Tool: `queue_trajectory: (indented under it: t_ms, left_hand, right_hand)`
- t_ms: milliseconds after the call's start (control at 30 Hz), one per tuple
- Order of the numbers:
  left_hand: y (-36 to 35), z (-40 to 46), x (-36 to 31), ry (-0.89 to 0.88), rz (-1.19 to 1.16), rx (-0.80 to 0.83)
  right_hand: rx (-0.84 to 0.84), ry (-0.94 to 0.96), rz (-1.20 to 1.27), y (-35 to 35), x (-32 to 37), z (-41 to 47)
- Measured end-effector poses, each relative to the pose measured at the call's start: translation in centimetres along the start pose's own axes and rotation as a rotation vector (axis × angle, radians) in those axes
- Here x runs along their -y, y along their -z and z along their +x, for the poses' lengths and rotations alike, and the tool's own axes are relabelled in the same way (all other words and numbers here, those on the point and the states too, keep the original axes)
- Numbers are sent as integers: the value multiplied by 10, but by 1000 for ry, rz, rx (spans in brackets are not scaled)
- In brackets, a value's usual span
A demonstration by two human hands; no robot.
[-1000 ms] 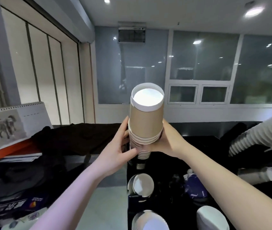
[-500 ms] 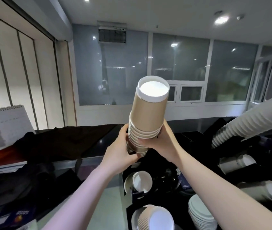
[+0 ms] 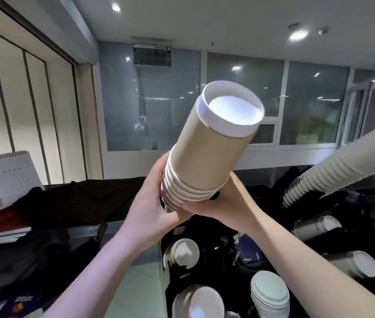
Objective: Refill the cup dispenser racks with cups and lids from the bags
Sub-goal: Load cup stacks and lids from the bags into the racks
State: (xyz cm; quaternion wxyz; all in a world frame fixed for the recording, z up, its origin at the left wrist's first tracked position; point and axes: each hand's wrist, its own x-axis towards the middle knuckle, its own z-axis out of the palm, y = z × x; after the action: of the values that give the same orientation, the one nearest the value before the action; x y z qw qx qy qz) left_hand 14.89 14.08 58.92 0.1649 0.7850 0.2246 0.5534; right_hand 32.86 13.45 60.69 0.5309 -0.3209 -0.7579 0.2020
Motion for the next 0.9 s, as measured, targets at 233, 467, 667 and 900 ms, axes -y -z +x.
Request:
queue_trajectory:
  t_ms: [233,467,667,900]
  left_hand:
    - [-8,-30,-3,102,1,38]
    - [-9,-45,19,248,137,157]
    - [-20,-61,29,173,200,64]
    - [-16,-92,57,367,273,94]
  right_hand:
    - [212,-71,-16,9,3,-29]
    - [141,-83,186,20,13,-29]
    - [89,-39,32,15,-1,-34]
    - [64,-98,-67,2,-36,-49]
